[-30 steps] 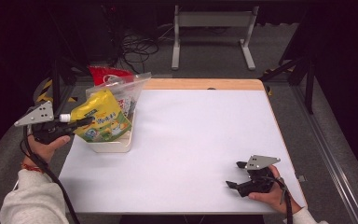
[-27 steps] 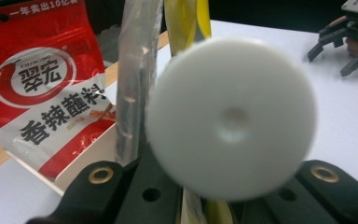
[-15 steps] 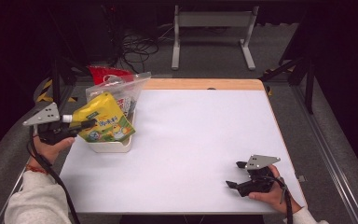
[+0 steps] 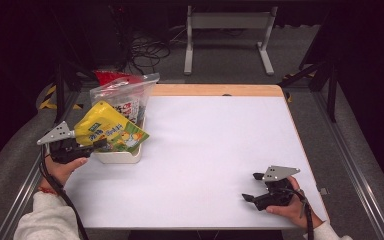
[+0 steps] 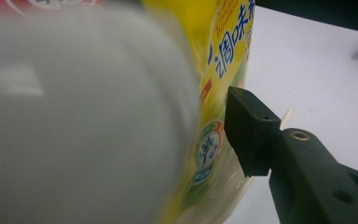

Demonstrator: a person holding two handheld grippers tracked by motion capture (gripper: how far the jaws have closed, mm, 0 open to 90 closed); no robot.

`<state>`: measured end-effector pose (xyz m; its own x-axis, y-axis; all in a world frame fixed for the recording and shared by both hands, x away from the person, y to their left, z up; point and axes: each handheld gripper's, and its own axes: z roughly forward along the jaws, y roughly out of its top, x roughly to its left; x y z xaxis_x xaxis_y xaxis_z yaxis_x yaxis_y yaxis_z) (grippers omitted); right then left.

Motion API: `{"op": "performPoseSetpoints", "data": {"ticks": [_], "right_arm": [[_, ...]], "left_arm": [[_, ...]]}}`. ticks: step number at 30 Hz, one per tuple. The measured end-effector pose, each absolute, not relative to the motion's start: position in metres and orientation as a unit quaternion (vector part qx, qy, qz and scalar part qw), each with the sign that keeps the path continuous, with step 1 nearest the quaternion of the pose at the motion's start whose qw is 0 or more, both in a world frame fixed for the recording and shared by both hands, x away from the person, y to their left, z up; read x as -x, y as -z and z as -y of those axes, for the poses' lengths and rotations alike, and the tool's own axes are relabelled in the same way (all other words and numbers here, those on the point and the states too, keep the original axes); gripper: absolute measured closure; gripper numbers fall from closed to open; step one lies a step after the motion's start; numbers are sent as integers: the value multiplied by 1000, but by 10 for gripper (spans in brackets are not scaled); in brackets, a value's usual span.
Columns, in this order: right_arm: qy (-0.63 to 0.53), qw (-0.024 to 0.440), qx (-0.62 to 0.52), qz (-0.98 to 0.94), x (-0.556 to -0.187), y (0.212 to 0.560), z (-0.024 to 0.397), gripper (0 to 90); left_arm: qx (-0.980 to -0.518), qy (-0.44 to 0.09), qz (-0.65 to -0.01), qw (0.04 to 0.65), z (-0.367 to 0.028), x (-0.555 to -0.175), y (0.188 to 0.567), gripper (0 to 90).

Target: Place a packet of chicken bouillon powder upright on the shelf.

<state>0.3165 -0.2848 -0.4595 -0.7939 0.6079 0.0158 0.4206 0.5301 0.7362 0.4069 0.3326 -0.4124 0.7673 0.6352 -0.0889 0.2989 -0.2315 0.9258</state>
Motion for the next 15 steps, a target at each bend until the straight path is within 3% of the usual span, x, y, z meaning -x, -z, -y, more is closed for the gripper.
{"op": "performPoseSetpoints", "data": {"ticks": [5, 8, 9, 11, 13, 15], "right_arm": [[-384, 121, -296, -866, -317, 460, 285, 156], [-386, 119, -294, -866, -317, 460, 285, 157], [-386, 118, -294, -866, -316, 460, 285, 157], [-387, 117, -293, -866, -316, 460, 286, 157], [-387, 116, -292, -867, -316, 460, 285, 157], [-386, 116, -291, -867, -316, 460, 285, 156]], "left_arm": [[-750, -136, -321, 562, -338, -405, 421, 546], [-741, -148, -314, 575, -340, -400, 424, 729], [-742, -149, -315, 573, -339, -398, 425, 737], [-745, -147, -318, 568, -337, -397, 427, 733], [-745, -133, -322, 568, -335, -397, 433, 622], [-747, -145, -329, 560, -335, -397, 431, 612]]}}
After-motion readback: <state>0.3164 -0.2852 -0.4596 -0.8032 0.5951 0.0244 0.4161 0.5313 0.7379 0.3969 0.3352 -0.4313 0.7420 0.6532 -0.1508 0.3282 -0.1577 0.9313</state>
